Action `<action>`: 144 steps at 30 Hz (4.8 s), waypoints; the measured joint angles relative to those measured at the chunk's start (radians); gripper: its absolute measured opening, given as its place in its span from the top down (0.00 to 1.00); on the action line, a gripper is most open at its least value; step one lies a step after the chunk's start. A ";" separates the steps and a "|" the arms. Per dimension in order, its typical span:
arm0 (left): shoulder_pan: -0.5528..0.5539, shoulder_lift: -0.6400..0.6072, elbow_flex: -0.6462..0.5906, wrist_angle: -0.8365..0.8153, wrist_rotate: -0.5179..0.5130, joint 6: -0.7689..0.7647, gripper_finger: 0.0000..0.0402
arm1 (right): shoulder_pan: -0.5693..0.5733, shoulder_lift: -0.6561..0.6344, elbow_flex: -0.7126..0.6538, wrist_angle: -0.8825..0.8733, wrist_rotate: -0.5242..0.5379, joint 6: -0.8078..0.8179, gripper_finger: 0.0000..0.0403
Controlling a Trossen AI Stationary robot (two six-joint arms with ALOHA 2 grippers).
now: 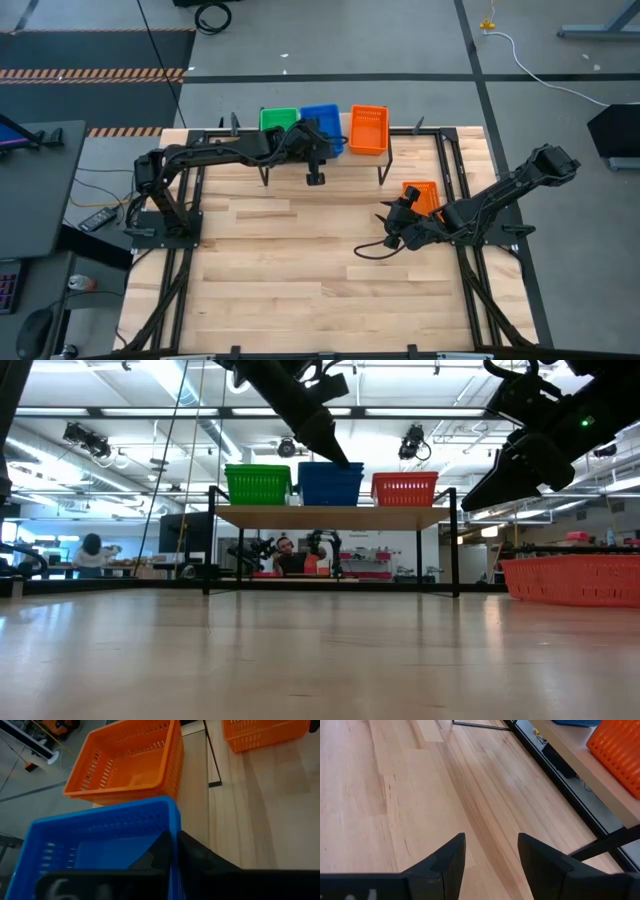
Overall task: Stack baskets on shelf by color
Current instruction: Stack the blue bin on the blue bin on the shelf, then stack the orange bin on the orange bin on the shelf
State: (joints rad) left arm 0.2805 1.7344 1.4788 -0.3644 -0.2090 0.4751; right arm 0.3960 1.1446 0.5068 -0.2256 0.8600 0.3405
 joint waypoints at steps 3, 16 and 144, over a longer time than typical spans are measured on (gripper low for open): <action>-0.004 0.000 0.000 -0.003 0.000 0.000 0.91 | 0.000 0.000 0.000 0.000 0.000 0.000 0.53; -0.017 0.000 0.000 -0.048 0.000 0.008 0.84 | 0.000 0.000 0.000 0.000 -0.022 0.000 0.53; -0.448 -0.616 -1.455 1.282 0.010 -0.591 0.97 | -0.107 0.049 0.158 -0.911 -0.644 0.423 0.42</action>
State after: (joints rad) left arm -0.1677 1.1187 0.0238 0.9180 -0.1986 -0.1158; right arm 0.2886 1.1938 0.6646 -1.1369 0.2161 0.7633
